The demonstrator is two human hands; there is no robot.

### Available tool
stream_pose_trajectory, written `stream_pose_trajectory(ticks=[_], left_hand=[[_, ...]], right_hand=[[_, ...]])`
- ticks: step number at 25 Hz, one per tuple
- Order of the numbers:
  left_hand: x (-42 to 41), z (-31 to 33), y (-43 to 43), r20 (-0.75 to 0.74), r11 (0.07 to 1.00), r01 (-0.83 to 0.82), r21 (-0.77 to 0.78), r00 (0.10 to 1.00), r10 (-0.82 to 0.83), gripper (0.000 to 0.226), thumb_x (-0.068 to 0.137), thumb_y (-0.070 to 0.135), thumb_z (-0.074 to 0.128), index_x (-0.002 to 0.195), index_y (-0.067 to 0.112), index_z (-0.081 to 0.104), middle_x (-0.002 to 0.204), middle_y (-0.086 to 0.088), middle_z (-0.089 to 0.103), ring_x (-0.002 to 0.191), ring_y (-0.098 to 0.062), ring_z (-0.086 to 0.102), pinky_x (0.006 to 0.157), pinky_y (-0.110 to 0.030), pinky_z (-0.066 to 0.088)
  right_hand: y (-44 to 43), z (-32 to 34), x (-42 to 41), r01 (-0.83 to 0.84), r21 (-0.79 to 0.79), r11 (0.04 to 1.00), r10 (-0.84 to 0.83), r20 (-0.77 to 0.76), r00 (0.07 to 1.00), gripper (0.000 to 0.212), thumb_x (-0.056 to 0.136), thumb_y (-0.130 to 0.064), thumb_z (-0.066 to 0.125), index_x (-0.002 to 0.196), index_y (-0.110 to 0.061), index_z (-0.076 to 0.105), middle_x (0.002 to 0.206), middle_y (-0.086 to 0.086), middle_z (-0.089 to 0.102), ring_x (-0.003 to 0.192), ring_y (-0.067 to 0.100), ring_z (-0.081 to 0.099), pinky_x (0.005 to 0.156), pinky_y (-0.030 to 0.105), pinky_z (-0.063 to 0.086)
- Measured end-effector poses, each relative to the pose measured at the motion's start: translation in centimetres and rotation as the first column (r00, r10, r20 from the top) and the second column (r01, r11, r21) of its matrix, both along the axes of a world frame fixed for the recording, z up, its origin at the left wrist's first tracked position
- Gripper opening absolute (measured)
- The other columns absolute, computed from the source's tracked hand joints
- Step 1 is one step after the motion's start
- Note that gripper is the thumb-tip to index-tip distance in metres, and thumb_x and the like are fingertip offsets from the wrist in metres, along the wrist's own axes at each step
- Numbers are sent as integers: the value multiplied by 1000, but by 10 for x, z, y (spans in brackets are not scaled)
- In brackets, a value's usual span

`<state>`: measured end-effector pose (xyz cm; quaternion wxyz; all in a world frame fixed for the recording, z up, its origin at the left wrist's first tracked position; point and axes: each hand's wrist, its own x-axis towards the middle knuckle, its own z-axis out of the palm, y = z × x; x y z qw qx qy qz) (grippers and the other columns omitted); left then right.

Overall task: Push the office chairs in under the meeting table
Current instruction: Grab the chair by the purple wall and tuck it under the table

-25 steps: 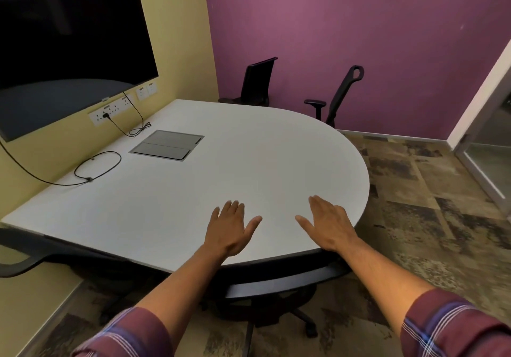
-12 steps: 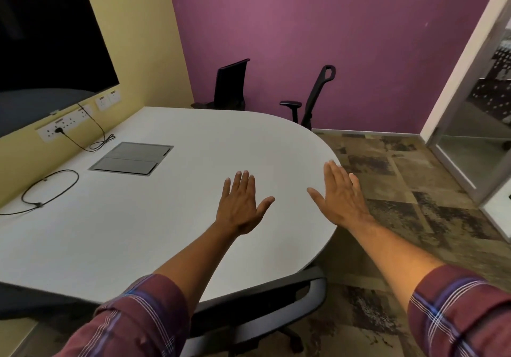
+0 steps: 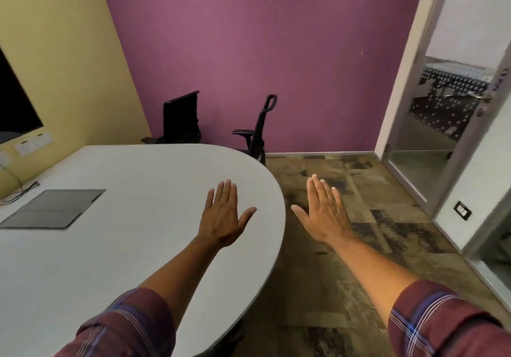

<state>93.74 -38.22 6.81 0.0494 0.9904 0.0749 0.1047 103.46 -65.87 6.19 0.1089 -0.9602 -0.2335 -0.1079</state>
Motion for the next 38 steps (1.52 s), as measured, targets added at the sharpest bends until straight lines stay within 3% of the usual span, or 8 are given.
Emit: stream_pose_trajectory(ticks=[8,13,16,22,25,31,38], left_hand=[[132,-14,-84,15,994,96,49,995,-97,121,81,90,-25,172,14,-2,180,-8,-11,165,-28,-15,131,-45,-17],[240,-45,-97,21,991,127,43,992,-128,115,87,90,-18,173,15,0,179,-6,-11,163,-26,-18,129,-43,-20],[319,-61,-94,11,991,134,20,991,-134,113,90,90,-14,173,15,2,180,-6,-9,164,-26,-16,132,-45,-15],[466,-75,-76,-19,987,154,43,988,-153,112,89,90,-15,172,15,-6,179,-6,-15,164,-27,-20,127,-41,-22],[535,-75,-66,-36,989,147,21,989,-146,108,95,89,-7,172,13,-1,180,-9,-10,164,-28,-18,130,-43,-18],[654,-72,-63,-31,991,124,44,992,-123,103,99,85,-1,171,13,-8,179,-8,-19,163,-25,-24,132,-45,-17],[804,-75,-57,-65,997,34,64,997,-30,103,100,84,-3,169,8,-10,178,-12,-17,164,-27,-23,132,-48,-14]], right_hand=[[-92,-9,104,116,32,993,-116,-2,993,103,93,-79,1,168,-10,-4,178,14,-4,165,30,0,132,49,1],[-108,-30,195,112,13,994,-112,14,994,115,84,-85,-21,169,-10,-3,178,12,-4,165,28,-1,132,48,0],[-107,-43,269,124,15,992,-124,20,992,113,85,-85,-19,169,-11,-2,177,11,-5,165,29,1,132,48,0],[-88,-47,421,109,-14,994,-109,19,994,105,88,-84,-17,165,-14,-8,175,9,-9,165,29,2,130,46,-3],[-78,-42,486,107,-18,994,-108,-9,994,101,95,-81,-5,168,-11,1,177,11,2,165,30,7,132,49,4],[-66,-58,614,110,-30,993,-112,-50,993,98,100,-78,6,168,-7,14,176,15,13,163,33,18,131,55,18],[-42,-69,806,-51,-40,998,48,-76,996,100,102,-79,5,167,-5,21,175,15,18,162,33,21,130,58,23]])
